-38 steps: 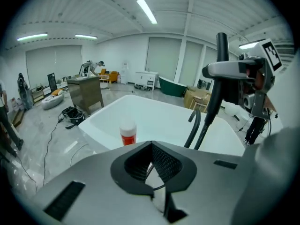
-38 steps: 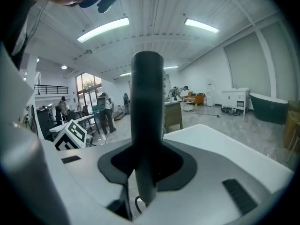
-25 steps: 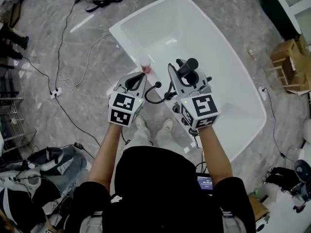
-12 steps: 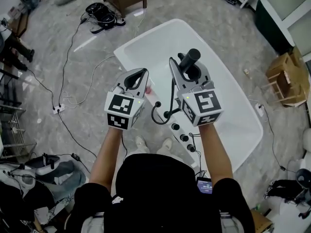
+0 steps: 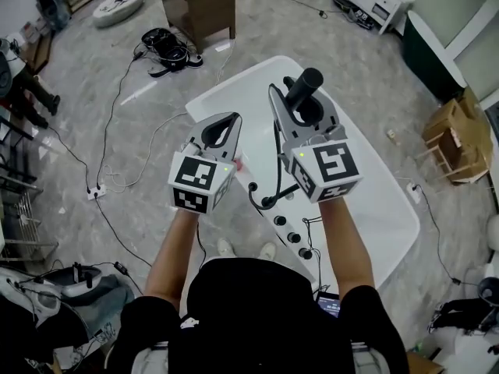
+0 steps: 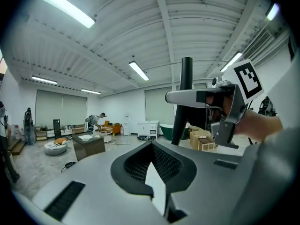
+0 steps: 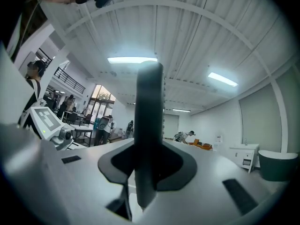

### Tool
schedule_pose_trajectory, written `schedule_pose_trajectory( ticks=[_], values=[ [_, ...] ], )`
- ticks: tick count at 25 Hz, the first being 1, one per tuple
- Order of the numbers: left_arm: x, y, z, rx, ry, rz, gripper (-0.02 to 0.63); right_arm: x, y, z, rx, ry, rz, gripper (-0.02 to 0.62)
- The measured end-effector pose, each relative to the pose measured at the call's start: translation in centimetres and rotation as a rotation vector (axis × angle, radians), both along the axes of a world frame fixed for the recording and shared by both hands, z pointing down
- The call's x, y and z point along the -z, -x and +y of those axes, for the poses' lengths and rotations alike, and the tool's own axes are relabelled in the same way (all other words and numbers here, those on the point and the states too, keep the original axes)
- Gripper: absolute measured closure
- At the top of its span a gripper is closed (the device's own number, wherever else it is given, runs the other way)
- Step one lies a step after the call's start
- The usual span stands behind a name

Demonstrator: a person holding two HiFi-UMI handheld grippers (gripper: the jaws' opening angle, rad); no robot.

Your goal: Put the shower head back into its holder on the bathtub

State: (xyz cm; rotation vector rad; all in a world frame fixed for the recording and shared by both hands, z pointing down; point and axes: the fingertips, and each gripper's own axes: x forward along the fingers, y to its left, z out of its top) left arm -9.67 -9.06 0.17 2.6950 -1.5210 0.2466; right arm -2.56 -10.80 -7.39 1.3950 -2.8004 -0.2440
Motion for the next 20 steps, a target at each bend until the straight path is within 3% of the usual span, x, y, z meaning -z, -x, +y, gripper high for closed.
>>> schedule_pose_trajectory(
  ticks=[20],
  values=[
    [7.8,3.6,-1.5,0.099,-0.108,0.027,0.592,7.4,2.8,-1.3,0.026,-0.093,-0.057,0.483]
  ],
)
